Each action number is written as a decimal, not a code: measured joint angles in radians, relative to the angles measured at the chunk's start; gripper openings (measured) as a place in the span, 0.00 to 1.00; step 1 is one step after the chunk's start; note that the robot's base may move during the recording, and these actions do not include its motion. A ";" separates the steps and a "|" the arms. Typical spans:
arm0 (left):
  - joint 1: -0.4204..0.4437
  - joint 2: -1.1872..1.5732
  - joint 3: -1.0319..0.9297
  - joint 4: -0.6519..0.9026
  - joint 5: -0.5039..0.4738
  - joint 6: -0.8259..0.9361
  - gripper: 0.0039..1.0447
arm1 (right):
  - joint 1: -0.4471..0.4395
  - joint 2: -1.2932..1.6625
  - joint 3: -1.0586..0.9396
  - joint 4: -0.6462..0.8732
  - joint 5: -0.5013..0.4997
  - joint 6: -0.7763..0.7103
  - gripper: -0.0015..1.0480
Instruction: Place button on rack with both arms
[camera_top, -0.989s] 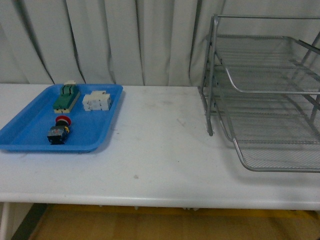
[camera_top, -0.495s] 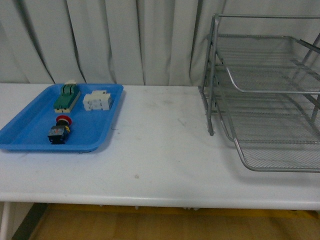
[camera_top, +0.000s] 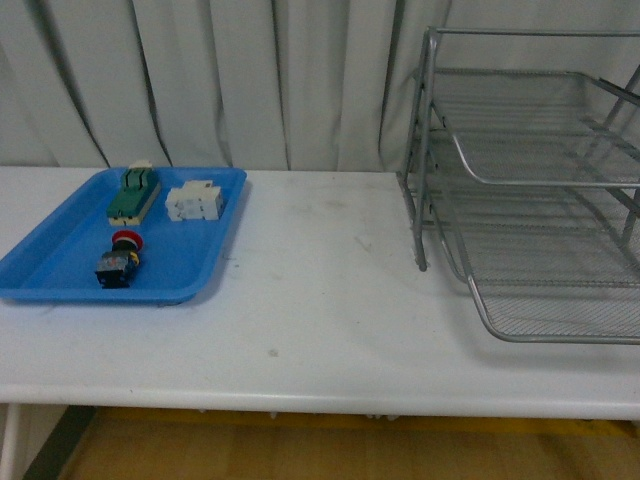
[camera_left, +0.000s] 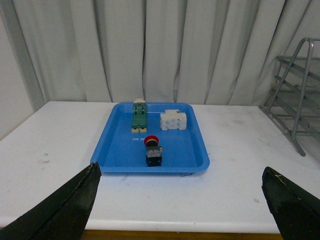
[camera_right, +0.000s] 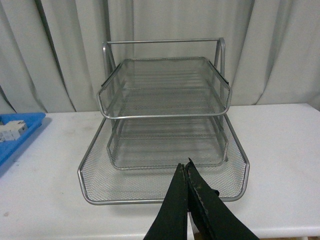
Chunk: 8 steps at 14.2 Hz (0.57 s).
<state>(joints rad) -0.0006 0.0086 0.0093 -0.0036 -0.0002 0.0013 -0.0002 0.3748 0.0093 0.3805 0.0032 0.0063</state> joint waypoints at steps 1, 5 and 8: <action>0.000 0.000 0.000 0.000 0.000 0.000 0.94 | 0.000 -0.034 0.000 -0.042 0.000 0.000 0.02; 0.000 0.000 0.000 0.000 0.000 0.000 0.94 | 0.000 -0.140 0.000 -0.145 0.000 0.000 0.02; 0.000 0.000 0.000 0.000 0.000 0.000 0.94 | 0.000 -0.194 0.000 -0.199 0.000 0.000 0.02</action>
<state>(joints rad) -0.0006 0.0086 0.0093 -0.0036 0.0002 0.0013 -0.0002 0.1806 0.0097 0.1814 0.0032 0.0063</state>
